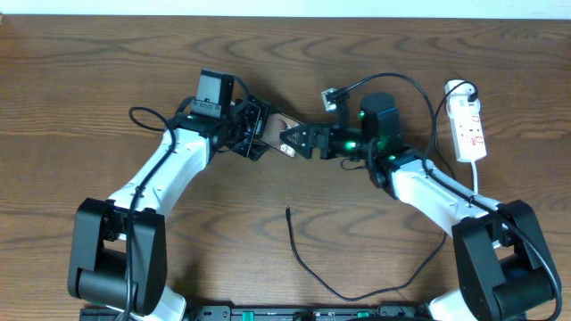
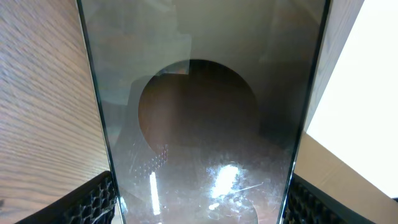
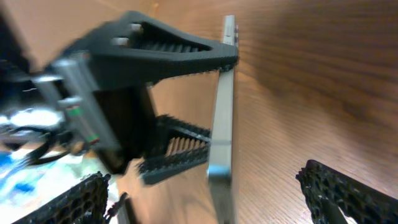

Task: Plug charger to phone and switch on socket

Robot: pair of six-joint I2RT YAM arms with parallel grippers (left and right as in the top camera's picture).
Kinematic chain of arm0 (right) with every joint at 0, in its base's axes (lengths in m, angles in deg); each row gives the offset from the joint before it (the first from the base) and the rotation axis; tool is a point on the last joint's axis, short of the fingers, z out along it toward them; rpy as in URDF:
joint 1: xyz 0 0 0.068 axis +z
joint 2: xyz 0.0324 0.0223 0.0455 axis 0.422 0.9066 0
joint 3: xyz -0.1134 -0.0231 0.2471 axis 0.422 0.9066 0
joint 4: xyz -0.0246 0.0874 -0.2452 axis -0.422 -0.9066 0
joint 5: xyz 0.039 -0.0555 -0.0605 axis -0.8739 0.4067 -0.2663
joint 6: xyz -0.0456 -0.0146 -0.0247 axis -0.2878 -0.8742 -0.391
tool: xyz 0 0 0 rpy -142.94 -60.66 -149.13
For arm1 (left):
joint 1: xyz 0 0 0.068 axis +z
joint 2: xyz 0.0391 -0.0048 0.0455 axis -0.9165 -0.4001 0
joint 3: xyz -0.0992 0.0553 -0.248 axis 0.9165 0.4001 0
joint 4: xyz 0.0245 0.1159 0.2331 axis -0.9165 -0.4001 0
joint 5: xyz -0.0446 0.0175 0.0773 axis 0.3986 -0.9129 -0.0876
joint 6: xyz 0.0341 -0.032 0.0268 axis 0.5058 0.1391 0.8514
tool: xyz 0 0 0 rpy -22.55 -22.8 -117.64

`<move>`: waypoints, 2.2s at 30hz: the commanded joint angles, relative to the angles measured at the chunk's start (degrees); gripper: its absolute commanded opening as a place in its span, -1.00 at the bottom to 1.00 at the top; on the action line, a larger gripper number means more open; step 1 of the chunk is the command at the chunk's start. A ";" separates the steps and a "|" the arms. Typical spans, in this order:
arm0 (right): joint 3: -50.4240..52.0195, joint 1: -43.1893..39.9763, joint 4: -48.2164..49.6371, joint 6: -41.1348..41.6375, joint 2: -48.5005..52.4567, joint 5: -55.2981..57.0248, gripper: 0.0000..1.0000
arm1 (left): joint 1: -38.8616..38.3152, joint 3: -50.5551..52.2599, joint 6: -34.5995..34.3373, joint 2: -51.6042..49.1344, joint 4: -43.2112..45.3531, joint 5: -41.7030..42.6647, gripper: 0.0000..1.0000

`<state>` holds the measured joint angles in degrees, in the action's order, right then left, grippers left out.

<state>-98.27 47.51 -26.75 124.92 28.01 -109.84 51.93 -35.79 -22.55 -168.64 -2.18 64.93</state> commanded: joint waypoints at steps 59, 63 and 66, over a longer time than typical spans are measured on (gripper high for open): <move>-0.68 -5.57 18.34 66.40 0.24 9.64 -0.98 | 10.27 -1.33 4.46 1.49 27.63 26.32 0.84; -0.68 -4.07 24.41 70.23 0.24 11.08 -0.98 | 10.56 -1.33 1.60 1.49 33.03 23.67 0.85; -0.68 -2.64 26.08 71.36 0.24 10.99 -0.98 | 10.56 -1.33 1.49 1.49 35.17 23.28 0.85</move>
<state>-98.10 43.20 -2.53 191.78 28.52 -98.99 62.23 -35.90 -19.47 -168.47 31.85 89.32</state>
